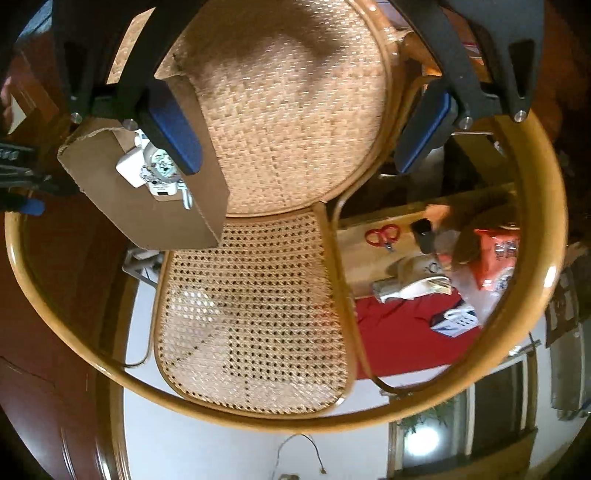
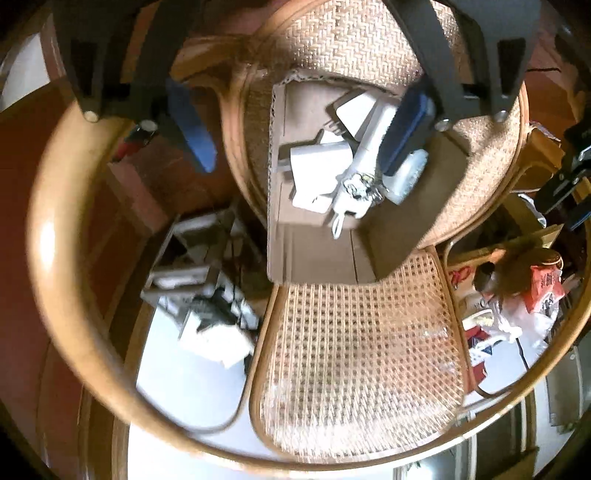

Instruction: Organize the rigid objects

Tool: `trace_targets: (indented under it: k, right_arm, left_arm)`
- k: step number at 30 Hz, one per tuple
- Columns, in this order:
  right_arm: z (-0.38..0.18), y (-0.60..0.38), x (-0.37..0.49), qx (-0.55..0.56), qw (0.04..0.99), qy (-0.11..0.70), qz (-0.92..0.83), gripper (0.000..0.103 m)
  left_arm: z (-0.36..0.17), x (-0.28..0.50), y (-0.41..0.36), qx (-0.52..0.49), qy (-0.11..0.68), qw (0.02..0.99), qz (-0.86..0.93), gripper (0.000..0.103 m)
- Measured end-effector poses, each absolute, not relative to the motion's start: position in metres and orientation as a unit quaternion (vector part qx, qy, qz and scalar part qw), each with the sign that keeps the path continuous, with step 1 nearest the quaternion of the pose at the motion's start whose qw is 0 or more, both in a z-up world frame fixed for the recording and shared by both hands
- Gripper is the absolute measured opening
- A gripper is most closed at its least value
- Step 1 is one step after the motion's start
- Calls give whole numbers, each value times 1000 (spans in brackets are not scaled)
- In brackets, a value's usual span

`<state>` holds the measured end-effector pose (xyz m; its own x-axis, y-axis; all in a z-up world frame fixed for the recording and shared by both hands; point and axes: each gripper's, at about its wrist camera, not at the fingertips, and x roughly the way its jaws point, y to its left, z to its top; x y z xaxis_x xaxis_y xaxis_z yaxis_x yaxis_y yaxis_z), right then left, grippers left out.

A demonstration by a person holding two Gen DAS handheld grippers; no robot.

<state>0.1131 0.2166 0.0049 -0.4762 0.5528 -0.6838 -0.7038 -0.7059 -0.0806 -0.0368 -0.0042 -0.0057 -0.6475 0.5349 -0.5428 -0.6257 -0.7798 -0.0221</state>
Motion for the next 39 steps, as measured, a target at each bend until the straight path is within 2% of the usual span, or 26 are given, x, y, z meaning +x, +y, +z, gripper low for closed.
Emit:
trace_targets:
  k: [7, 12, 19, 39]
  right_arm:
    - [30, 188, 139, -301, 357, 123, 876, 103]
    - [27, 169, 153, -286, 337, 138, 886, 103]
    - [19, 155, 158, -296, 334, 115, 888, 103]
    - [19, 141, 159, -290, 339, 97, 890, 103]
  left_arm:
    - [-2, -28, -24, -256, 78, 316, 910, 103]
    - [-2, -17, -36, -235, 85, 294, 922, 103]
    - [-11, -13, -57, -248, 74, 281, 924, 103]
    - [-8, -7, -61, -244, 109, 290, 919, 103]
